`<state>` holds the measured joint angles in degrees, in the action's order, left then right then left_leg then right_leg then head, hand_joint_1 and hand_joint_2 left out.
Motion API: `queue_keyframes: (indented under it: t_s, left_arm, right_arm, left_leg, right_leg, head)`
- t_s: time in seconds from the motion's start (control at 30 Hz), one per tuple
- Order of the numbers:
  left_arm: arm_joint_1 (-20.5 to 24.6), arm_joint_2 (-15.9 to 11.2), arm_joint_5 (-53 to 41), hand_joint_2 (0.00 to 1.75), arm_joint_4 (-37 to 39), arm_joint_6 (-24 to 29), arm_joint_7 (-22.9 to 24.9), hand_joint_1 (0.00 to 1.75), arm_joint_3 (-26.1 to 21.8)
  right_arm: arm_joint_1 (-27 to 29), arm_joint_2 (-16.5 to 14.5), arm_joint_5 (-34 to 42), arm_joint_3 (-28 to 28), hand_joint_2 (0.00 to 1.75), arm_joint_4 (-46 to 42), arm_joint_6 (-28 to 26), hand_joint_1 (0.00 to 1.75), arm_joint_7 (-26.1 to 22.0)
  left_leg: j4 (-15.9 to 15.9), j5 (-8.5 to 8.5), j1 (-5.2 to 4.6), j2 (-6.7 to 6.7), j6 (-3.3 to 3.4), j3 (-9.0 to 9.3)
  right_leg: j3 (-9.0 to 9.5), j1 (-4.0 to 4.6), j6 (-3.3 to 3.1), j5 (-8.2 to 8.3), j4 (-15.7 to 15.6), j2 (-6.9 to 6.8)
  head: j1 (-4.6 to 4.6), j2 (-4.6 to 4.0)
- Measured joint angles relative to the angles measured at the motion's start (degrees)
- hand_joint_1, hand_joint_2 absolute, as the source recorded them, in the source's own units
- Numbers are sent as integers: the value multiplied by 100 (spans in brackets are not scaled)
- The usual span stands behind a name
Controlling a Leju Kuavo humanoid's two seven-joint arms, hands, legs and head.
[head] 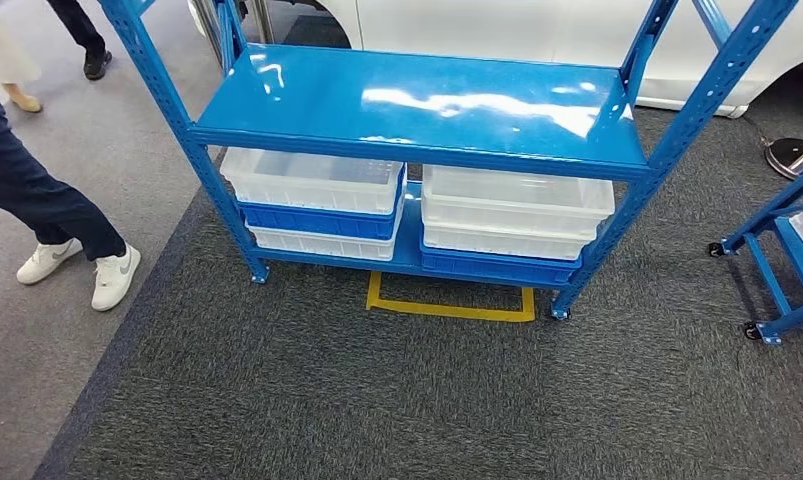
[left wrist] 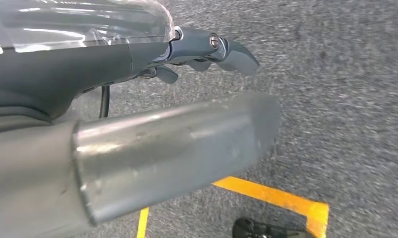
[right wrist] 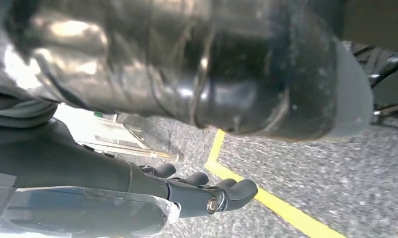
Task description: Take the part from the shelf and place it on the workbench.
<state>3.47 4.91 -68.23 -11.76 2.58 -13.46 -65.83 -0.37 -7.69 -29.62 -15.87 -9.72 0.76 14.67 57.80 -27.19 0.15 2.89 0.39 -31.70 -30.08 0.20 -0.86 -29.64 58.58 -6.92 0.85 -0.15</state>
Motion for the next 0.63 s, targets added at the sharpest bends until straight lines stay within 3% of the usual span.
queue_keyframes:
  t_s: [0.03,0.1,0.17,0.2,0.23,0.27,0.3,0.33,0.4,0.43,0.53,0.63]
  left_arm:
    - [-14,-2,1,0,0,0,-1,0,0]
    - [-15,-4,0,0,0,0,2,0,0]
    - [9,-4,-1,0,0,0,3,0,0]
    - [16,-4,-1,0,0,0,3,0,0]
    - [16,-4,-1,0,0,0,3,0,0]
    - [12,-4,0,0,0,0,3,0,0]
    - [7,-3,3,0,0,1,0,0,0]
    - [1,-3,8,0,0,3,-6,0,0]
    - [-10,-2,20,0,0,11,-26,0,-1]
    - [-14,-2,23,0,0,19,-39,0,-2]
    - [-22,-1,22,0,0,32,-72,0,-2]
    - [-21,9,19,0,0,27,-82,0,-2]
  right_arm:
    - [-14,1,0,0,0,-2,-1,0,0]
    - [-19,1,0,-1,0,-5,-2,0,0]
    - [1,1,0,-2,0,-4,-3,0,0]
    - [12,1,0,-2,0,-4,-3,0,0]
    - [20,1,0,-2,0,-3,-3,0,0]
    - [27,1,1,-2,0,-3,-13,0,0]
    - [30,2,8,-4,0,-3,-45,0,-1]
    - [32,2,20,-11,0,-3,-99,0,-6]
    - [28,2,53,-37,0,-3,-222,0,-20]
    - [20,1,63,-53,0,-3,-264,0,-29]
    - [-4,2,68,-85,0,-4,-305,0,-46]
    - [5,2,68,-98,0,-3,-306,0,-58]
  left_leg:
    - [-23,16,16,-56,29,7]
    - [-70,54,52,-173,100,29]
    - [-78,74,61,-286,140,25]
    - [-75,78,59,-353,148,18]
    - [-70,78,58,-425,150,17]
    - [-63,76,57,-487,150,20]
    - [-53,71,58,-548,147,27]
    - [-38,60,59,-599,138,34]
    - [11,27,47,-673,95,23]
    - [31,16,41,-695,62,6]
    - [42,1,48,-712,-43,-24]
    - [320,-196,58,-519,-111,-141]
  right_leg:
    - [17,-7,32,-23,13,40]
    - [-64,-36,94,-218,257,318]
    - [-372,-70,124,-588,913,606]
    - [-553,-77,131,-734,1276,647]
    - [-677,-83,137,-774,1507,660]
    - [-713,-89,140,-696,1543,665]
    - [-646,-96,137,-507,1356,671]
    - [-502,-104,127,-260,1000,687]
    - [-242,-104,97,45,349,758]
    - [-190,-99,84,91,187,790]
    - [-189,-90,21,92,110,789]
    - [-163,-111,-71,118,52,734]
  head:
    - [1,0]
    - [1,0]
    - [2,0]
    - [2,0]
    - [2,0]
    - [2,0]
    - [2,0]
    - [2,0]
    - [0,0]
    - [0,0]
    - [-2,0]
    - [-4,0]
